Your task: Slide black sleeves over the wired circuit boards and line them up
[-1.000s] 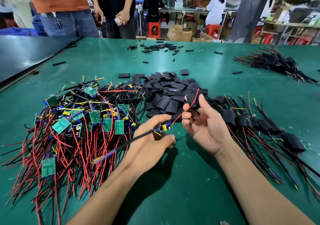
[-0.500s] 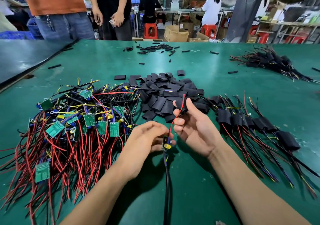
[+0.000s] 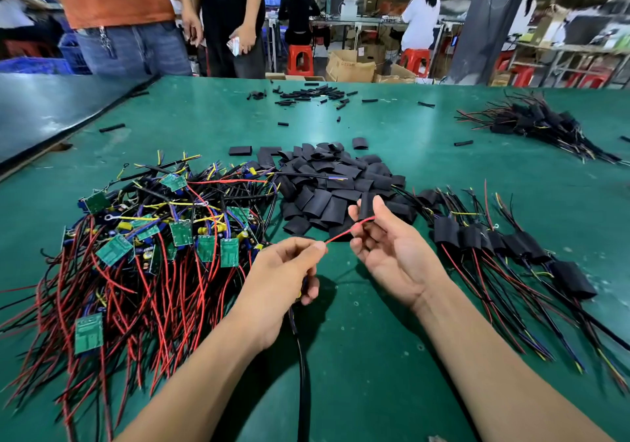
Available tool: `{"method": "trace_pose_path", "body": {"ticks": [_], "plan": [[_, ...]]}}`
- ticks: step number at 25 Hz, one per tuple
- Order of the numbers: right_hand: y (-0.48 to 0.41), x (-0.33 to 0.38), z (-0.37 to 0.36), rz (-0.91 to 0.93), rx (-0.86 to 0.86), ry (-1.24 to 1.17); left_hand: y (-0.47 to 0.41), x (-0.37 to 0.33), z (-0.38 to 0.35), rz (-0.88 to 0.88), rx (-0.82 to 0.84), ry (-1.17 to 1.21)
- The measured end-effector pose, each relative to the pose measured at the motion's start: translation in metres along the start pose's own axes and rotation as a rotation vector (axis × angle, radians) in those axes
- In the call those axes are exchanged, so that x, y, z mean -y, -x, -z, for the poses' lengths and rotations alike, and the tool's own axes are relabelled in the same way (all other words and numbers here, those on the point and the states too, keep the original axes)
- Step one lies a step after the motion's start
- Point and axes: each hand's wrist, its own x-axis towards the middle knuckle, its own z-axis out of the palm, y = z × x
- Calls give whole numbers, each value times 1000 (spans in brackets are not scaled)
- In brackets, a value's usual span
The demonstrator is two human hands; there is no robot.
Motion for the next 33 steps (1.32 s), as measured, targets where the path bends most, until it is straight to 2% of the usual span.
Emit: {"method": "trace_pose_path", "body": {"ticks": [7,12,17,25,33], "plan": [[-2,6,3,65,-12,-175,-2,-1,3,-12,-54,23],[0,-1,1,93,38,-30,-3,2,2,-122,-151,-134],[2,-5,-7,125,78,-96,-2,3,3,-192,-175,-218],[1,-5,-6,147,50,-105,0,-1,2,-174,-163,-233],[4,-7,-5,102,174,-31,1,-4,2,-157,-197,-204]]}}
